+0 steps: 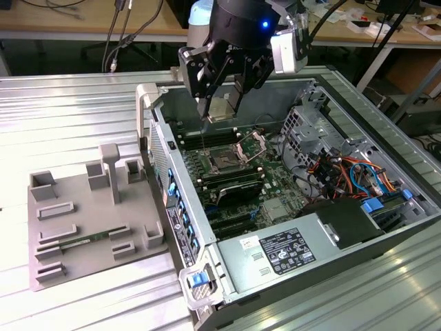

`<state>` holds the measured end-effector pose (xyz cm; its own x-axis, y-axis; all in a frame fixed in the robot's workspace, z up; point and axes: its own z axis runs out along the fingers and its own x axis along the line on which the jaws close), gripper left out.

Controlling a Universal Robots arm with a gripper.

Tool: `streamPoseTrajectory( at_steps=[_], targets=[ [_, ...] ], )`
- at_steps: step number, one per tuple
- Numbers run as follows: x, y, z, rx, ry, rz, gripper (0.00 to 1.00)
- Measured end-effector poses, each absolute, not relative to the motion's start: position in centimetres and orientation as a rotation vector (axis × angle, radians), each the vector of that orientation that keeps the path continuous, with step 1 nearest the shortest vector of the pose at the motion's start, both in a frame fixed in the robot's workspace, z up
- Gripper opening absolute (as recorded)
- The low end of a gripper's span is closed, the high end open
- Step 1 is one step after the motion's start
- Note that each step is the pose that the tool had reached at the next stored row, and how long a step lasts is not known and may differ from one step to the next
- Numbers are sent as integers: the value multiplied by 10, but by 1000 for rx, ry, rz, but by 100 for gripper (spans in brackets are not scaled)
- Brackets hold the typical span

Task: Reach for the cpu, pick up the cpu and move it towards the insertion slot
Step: 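Pick up the cpu and move it towards the insertion slot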

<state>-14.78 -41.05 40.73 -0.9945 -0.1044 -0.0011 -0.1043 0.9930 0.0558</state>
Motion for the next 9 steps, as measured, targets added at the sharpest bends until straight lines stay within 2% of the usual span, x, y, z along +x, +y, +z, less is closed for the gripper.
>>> streamPoseTrajectory(
  at_steps=[9],
  targets=[
    [-130, -411, 407, 164, -3134, -87, 55]
  ],
)
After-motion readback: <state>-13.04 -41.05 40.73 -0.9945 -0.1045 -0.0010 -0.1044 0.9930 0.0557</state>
